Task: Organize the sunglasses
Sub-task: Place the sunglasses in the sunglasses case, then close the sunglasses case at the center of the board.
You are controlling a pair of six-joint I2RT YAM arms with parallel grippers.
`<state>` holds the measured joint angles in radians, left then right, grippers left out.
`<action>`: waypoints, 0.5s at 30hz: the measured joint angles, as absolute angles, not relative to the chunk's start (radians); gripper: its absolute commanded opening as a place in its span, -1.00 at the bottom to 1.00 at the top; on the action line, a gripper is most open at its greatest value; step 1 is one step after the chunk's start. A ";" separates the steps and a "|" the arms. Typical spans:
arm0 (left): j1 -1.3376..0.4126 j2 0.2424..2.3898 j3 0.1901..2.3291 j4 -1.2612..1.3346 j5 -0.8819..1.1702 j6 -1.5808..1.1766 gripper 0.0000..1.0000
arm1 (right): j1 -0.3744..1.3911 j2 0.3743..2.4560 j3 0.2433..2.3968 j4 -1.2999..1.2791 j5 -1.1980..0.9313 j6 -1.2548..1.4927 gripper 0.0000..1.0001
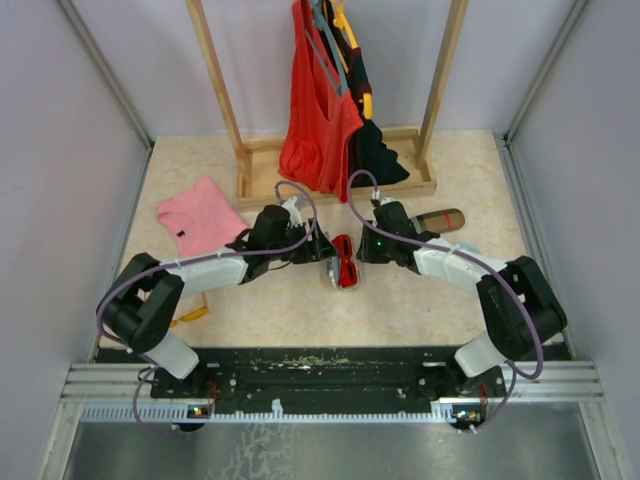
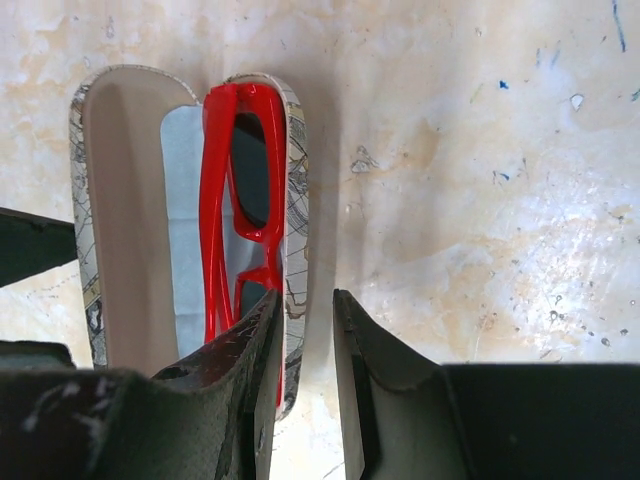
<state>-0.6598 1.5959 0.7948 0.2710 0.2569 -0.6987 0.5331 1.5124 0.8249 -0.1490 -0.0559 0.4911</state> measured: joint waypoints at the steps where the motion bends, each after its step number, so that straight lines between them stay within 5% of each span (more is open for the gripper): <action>1: -0.660 1.597 0.795 0.272 0.259 -0.699 0.40 | 0.529 1.503 0.819 -0.146 -0.055 0.491 -0.46; 15: -0.668 1.613 0.807 0.293 0.279 -0.703 0.22 | 0.487 1.459 0.767 -0.119 -0.044 0.503 -0.69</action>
